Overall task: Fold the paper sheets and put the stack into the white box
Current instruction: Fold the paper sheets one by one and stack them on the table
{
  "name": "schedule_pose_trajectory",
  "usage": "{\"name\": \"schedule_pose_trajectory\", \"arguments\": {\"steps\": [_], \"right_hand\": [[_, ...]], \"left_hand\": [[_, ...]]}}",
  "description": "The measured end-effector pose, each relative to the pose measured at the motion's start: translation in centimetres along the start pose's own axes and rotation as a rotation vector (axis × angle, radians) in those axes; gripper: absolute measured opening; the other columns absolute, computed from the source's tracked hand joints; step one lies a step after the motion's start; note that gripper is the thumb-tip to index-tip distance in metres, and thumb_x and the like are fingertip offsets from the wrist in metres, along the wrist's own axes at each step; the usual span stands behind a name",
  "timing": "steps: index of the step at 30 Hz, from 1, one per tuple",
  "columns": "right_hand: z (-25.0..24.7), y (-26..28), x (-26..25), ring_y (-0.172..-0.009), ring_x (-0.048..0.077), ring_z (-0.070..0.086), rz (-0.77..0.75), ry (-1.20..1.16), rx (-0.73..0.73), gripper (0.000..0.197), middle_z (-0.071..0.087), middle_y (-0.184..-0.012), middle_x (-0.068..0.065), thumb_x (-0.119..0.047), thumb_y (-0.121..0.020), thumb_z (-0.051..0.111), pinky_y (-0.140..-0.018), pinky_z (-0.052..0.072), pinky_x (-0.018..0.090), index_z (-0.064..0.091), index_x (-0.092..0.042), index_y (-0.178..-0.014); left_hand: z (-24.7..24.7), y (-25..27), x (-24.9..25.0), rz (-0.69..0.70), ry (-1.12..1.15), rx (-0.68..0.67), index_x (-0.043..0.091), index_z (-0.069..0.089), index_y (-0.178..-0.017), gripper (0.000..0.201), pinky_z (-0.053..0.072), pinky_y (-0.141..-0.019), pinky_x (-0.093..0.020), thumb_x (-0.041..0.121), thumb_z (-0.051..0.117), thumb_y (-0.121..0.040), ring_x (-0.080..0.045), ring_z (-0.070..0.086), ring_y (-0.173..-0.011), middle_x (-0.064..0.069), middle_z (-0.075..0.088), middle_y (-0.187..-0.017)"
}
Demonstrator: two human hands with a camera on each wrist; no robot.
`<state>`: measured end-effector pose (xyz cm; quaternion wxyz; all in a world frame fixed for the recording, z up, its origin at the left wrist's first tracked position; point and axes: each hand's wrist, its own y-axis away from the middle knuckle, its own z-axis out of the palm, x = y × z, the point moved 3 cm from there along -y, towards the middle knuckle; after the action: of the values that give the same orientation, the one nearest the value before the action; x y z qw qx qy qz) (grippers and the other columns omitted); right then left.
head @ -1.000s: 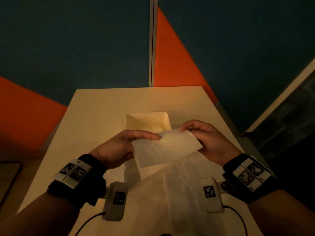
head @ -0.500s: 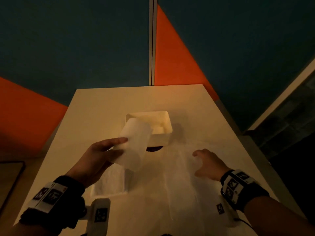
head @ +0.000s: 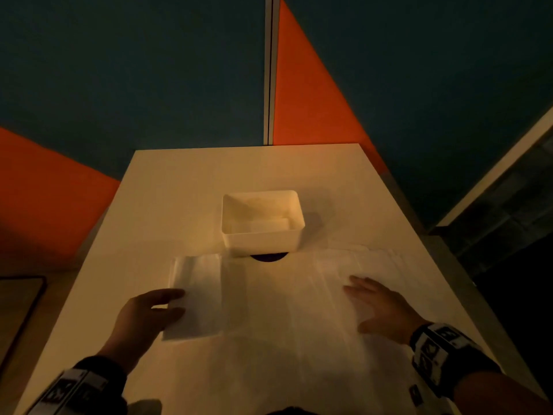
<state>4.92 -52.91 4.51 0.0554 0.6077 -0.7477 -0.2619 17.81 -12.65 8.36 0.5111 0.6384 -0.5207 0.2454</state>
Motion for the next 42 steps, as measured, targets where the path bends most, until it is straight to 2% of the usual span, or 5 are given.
{"name": "schedule_pose_trajectory", "arguments": {"steps": [8,17,28,37,42], "right_hand": [[0.7,0.5,0.5,-0.137,0.007,0.032,-0.041,-0.146,0.227,0.043,0.035,-0.149,-0.010,-0.017,-0.094,0.053,-0.106,0.018,0.011,0.049,-0.025,-0.136],[-1.8,1.0,-0.1,-0.094,0.024,0.063,0.173,-0.243,0.449,0.024,0.070,-0.102,0.009,-0.024,-0.093,0.057,-0.084,0.047,0.029,0.069,-0.008,-0.106],[-7.6,1.9,-4.5,-0.065,0.029,0.057,0.152,-0.745,0.593,0.027,0.060,-0.067,0.015,-0.018,-0.090,0.059,-0.066,0.050,0.037,0.058,-0.003,-0.068],[-11.9,2.1,-11.6,-0.086,0.025,0.061,0.059,-1.198,0.601,0.014,0.064,-0.099,0.023,-0.015,-0.090,0.060,-0.079,0.050,0.037,0.068,-0.003,-0.089],[-12.7,3.0,-15.8,-0.093,0.042,0.063,-0.086,-1.334,0.526,0.018,0.065,-0.099,0.030,-0.012,-0.093,0.054,-0.080,0.054,0.046,0.070,-0.005,-0.090]], "left_hand": [[0.2,0.2,0.2,0.092,-0.151,0.021,0.021,0.069,-0.102,0.035,0.047,-0.057,-0.018,0.001,0.074,-0.074,-0.024,0.066,-0.071,-0.007,0.072,-0.075],[0.1,0.1,0.0,0.108,-0.209,0.030,0.024,0.066,-0.106,0.035,0.043,-0.052,-0.012,0.005,0.072,-0.077,-0.020,0.064,-0.075,0.008,0.060,-0.081],[1.2,0.2,2.0,0.347,-0.553,0.110,0.026,0.066,-0.112,0.041,0.047,-0.090,-0.040,0.023,0.078,-0.073,-0.027,0.053,-0.107,-0.007,0.048,-0.130],[9.6,3.7,11.3,0.471,-0.062,-0.399,0.043,0.048,-0.120,0.048,0.040,-0.082,-0.004,0.027,0.070,-0.080,0.021,0.047,-0.101,0.026,0.048,-0.124],[12.3,4.9,13.6,0.445,0.210,-0.644,0.029,0.031,-0.144,0.085,0.037,-0.106,-0.031,0.046,0.073,-0.072,-0.011,0.042,-0.131,0.008,0.045,-0.143]]}}
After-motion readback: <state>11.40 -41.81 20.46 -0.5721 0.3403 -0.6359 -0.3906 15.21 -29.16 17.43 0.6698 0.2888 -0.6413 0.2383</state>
